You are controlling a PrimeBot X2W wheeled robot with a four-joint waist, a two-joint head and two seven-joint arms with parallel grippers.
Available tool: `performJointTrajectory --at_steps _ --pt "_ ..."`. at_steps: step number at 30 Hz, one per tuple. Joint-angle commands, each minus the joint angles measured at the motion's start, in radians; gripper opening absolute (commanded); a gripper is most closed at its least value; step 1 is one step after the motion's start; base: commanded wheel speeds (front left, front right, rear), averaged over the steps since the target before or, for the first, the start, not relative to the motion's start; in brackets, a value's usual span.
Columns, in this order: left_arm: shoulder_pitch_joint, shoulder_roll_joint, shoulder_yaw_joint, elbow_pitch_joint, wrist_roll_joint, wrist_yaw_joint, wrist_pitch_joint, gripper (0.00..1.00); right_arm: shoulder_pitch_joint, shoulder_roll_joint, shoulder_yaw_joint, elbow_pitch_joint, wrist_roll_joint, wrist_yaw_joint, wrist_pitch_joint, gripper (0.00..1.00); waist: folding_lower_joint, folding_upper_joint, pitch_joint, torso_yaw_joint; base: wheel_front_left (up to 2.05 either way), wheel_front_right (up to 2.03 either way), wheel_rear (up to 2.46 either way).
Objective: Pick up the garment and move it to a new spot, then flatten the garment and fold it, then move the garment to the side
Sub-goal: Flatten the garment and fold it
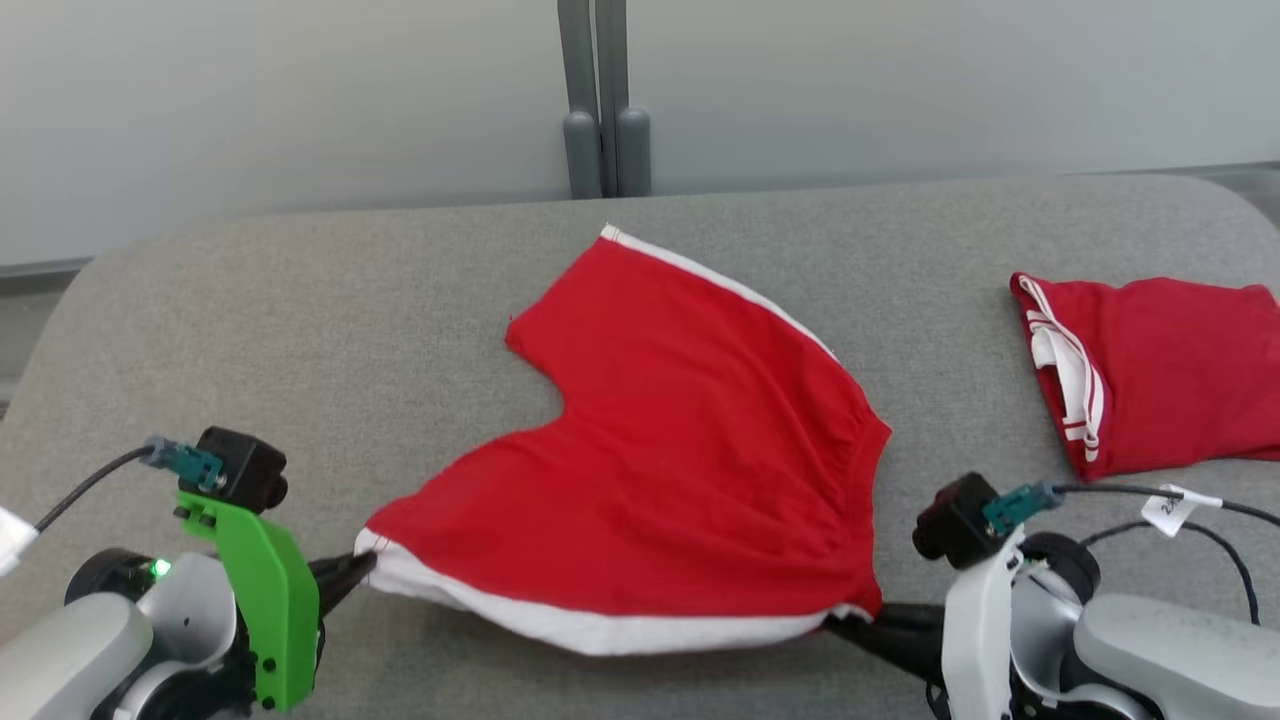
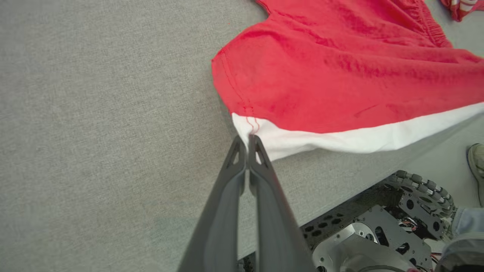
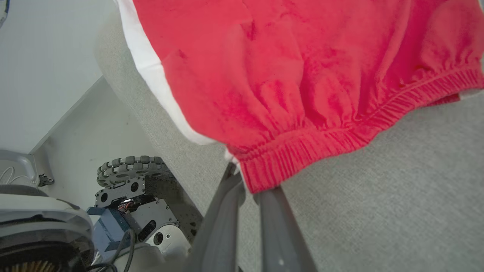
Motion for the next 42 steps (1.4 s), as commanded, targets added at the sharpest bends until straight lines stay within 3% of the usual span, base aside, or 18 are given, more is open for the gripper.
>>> performJointTrajectory --at_steps 1,6,9,15,20,33,42 --pt "0.033 0.022 0.004 -0.042 -0.016 0.019 0.007 0.0 0.03 -0.012 0.001 -0.022 0.002 -0.001 0.015 0.0 0.0001 0.0 -0.042 -0.012 0.0 0.0 0.0" --pt "0.081 0.103 0.027 -0.177 -0.065 0.078 0.014 0.0 0.071 -0.035 -0.002 -0.083 0.008 -0.001 0.044 0.0 0.0001 0.0 -0.048 -0.036 0.0 0.0 0.0" --pt "0.07 0.11 0.036 -0.2 -0.084 0.086 0.027 0.0 0.068 -0.032 -0.023 -0.09 0.013 -0.001 0.044 0.0 0.0001 0.0 -0.041 -0.055 0.0 0.0 0.0" --pt "-0.023 0.071 0.053 -0.156 -0.092 0.057 0.084 0.0 0.071 -0.017 -0.101 -0.067 0.093 -0.001 0.053 0.0 0.0001 0.0 -0.017 -0.097 0.0 0.0 0.0" --pt "-0.158 0.033 0.065 -0.085 -0.064 0.034 0.168 0.0 0.044 0.011 -0.163 -0.037 0.235 -0.001 0.118 0.0 0.0001 0.0 0.067 -0.143 0.0 0.0 0.0" --pt "-0.551 -0.136 0.092 0.221 -0.022 -0.022 0.374 0.0 -0.146 0.068 -0.271 0.016 0.495 -0.001 0.334 0.0 0.0001 0.0 0.311 -0.238 0.0 0.0 0.0" --pt "-0.732 -0.183 0.088 0.45 0.042 -0.063 0.417 0.0 -0.213 0.108 -0.326 0.076 0.595 -0.001 0.426 0.0 0.0001 0.0 0.412 -0.306 0.0 0.0 0.0"
